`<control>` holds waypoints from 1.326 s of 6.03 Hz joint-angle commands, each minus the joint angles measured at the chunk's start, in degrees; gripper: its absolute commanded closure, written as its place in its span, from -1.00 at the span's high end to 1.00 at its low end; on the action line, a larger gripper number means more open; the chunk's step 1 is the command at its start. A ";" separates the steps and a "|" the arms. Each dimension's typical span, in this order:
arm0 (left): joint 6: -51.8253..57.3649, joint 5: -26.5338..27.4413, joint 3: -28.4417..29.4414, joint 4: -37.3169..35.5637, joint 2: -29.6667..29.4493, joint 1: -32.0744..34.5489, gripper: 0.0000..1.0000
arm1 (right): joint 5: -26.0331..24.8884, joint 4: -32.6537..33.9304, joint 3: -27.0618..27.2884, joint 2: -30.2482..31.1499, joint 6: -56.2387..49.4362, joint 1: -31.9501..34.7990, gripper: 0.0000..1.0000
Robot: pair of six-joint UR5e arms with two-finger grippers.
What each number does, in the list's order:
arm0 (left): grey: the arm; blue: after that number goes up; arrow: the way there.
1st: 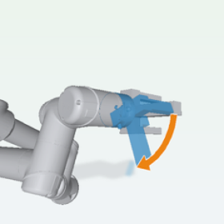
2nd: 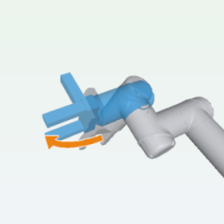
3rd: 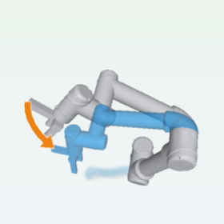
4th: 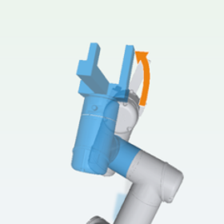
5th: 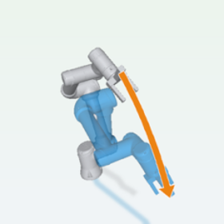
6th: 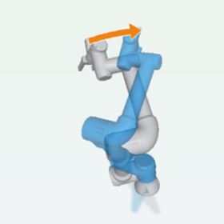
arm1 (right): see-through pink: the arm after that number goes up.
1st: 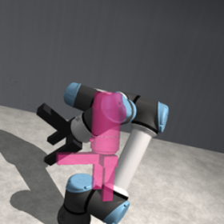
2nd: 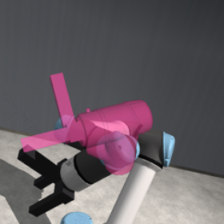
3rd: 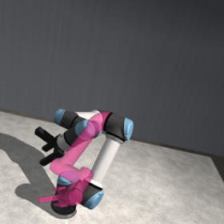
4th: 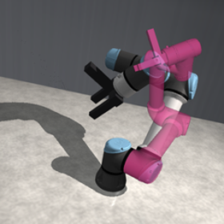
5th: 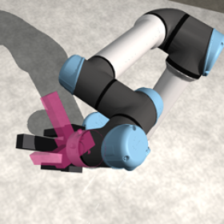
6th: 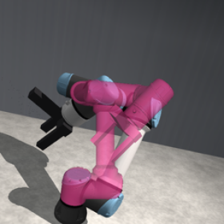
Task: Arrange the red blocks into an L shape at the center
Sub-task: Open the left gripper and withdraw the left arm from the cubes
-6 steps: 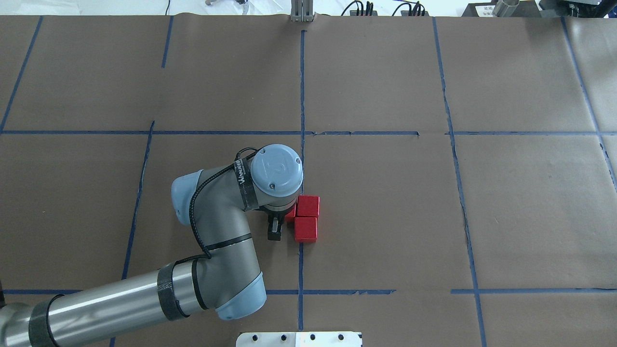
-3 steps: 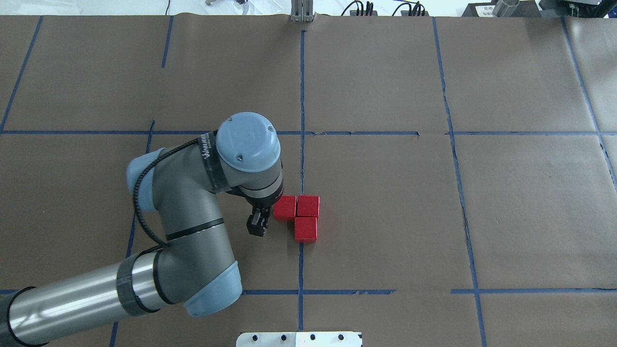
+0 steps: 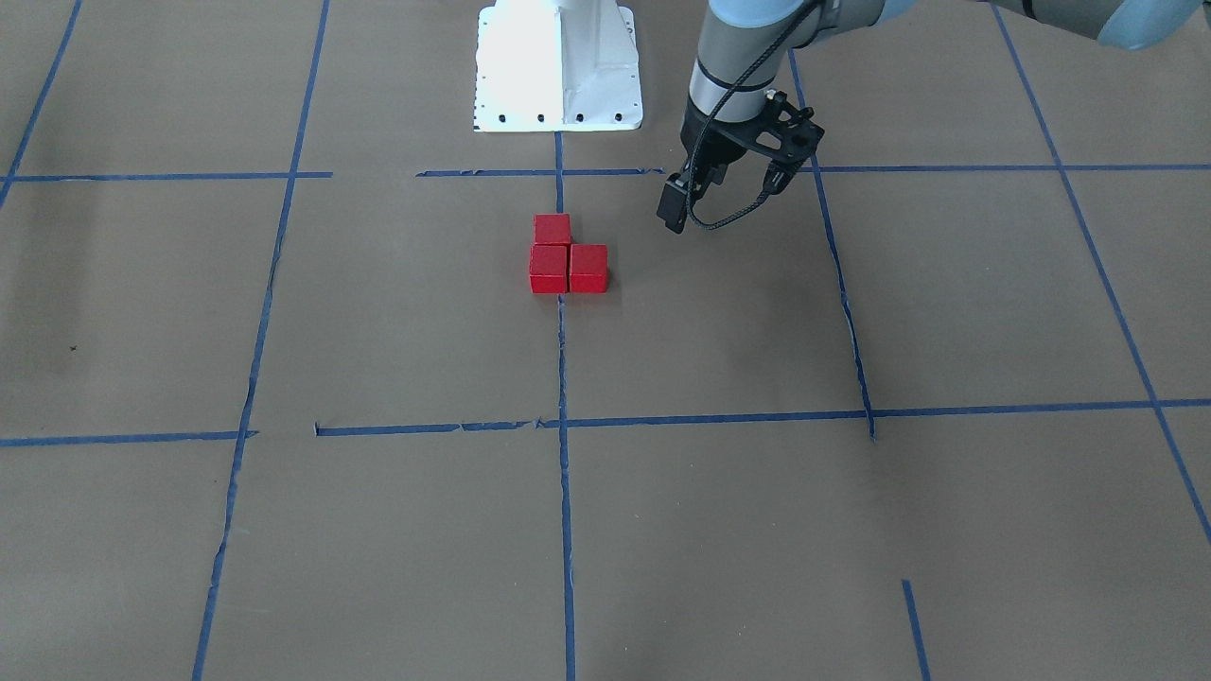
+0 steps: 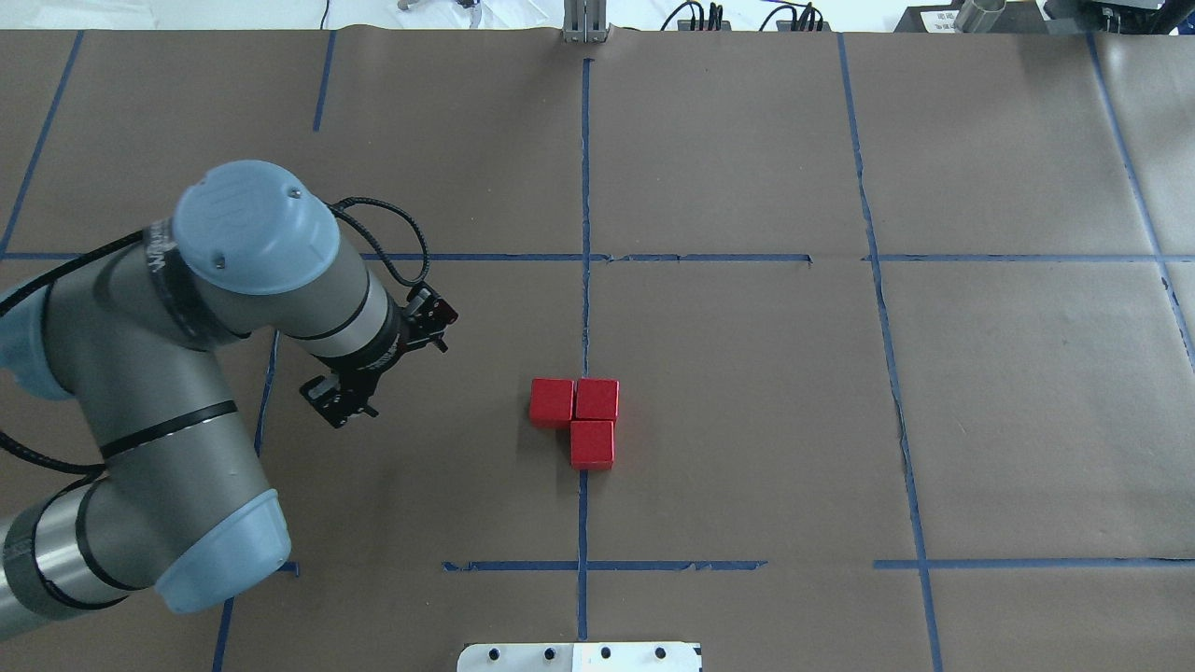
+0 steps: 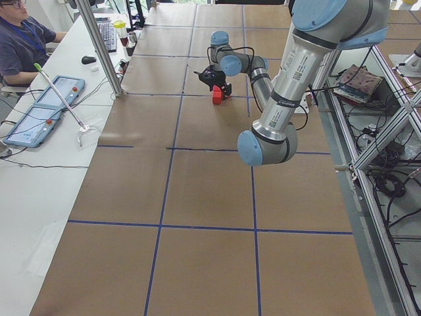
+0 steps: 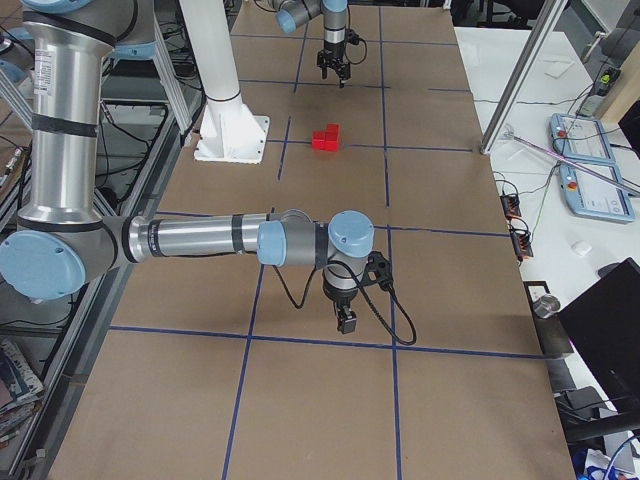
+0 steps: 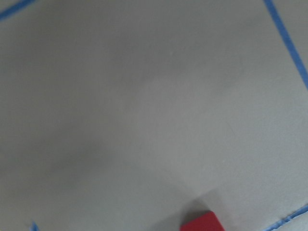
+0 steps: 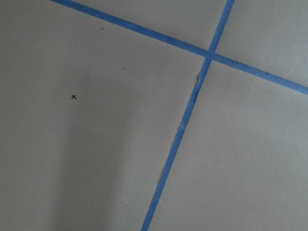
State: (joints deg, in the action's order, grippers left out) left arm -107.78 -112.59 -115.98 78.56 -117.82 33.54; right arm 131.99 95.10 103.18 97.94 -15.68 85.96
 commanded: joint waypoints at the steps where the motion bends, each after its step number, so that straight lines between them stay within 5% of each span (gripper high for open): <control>1: 27.40 -3.67 -2.66 0.02 8.45 4.84 1.00 | -0.33 0.09 -0.26 1.02 3.36 0.17 0.98; 6: 84.12 -10.71 -2.94 0.89 29.80 29.85 1.00 | -0.07 0.09 -0.08 0.59 6.10 1.05 1.00; 8: 112.22 -18.94 7.97 1.42 34.15 48.28 1.00 | -0.07 0.00 -0.08 0.41 6.10 1.05 1.00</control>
State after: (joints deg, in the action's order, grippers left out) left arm -8.48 -127.68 -114.02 79.62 -85.11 73.05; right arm 131.97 95.16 103.10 98.41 -9.59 87.02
